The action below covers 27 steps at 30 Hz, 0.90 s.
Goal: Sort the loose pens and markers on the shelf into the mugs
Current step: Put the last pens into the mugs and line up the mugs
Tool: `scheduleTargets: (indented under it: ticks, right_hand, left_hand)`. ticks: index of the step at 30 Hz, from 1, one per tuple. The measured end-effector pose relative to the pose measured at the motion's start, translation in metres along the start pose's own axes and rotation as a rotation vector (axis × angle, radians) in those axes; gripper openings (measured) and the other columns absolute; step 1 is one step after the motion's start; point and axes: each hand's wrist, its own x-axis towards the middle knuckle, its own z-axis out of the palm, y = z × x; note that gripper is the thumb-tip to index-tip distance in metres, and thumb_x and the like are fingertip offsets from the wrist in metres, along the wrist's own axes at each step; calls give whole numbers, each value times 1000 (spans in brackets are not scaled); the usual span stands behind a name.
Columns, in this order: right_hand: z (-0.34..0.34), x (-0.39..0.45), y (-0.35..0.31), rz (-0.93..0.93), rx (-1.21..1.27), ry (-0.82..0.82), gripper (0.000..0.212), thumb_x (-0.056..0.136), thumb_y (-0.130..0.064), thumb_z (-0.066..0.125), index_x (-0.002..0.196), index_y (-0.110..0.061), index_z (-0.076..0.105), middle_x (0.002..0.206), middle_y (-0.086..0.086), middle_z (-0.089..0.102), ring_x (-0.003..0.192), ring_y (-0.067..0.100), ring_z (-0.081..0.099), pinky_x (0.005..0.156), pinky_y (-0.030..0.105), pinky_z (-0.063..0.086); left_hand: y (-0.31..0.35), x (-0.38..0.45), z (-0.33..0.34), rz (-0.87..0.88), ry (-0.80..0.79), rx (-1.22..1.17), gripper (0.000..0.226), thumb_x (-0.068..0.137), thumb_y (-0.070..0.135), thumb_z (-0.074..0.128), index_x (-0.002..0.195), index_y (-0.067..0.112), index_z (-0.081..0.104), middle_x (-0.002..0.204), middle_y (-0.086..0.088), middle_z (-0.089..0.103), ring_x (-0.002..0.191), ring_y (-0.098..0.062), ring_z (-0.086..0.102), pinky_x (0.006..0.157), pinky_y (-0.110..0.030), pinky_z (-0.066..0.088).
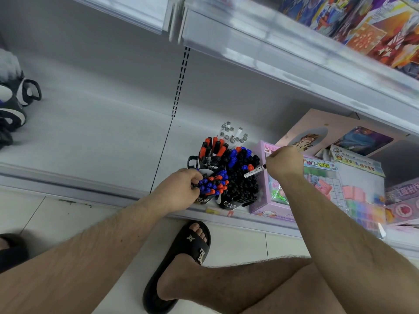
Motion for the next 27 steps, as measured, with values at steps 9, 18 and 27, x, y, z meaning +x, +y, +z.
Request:
scheduleTargets:
  ticks: [9,18,27]
  right_hand:
    - [12,0,-1,-201,-126,-33,23,90,-5,51,76,-3,70,72,9,69,57,20,54,53,19,39]
    - [40,-7,4,-298,77,5,27,86,0,55,110,-9,67,99,9,68,93,25,62,78,27,48]
    - [-9,-5,6,-314,227,29,29,86,1,55,111,-11,64,93,1,64,85,18,59,75,25,46]
  left_hand:
    - [-3,1,4,1,2,5,35,94,14,58,128,20,58,123,5,56,99,-7,54,83,-16,42]
    - [0,3,11,21,-35,37,36,93,14,58,128,20,57,125,3,56,100,-6,53,89,-14,38]
    - [2,5,15,71,-47,142,39,91,14,60,130,20,57,129,2,55,110,-10,54,96,-19,42]
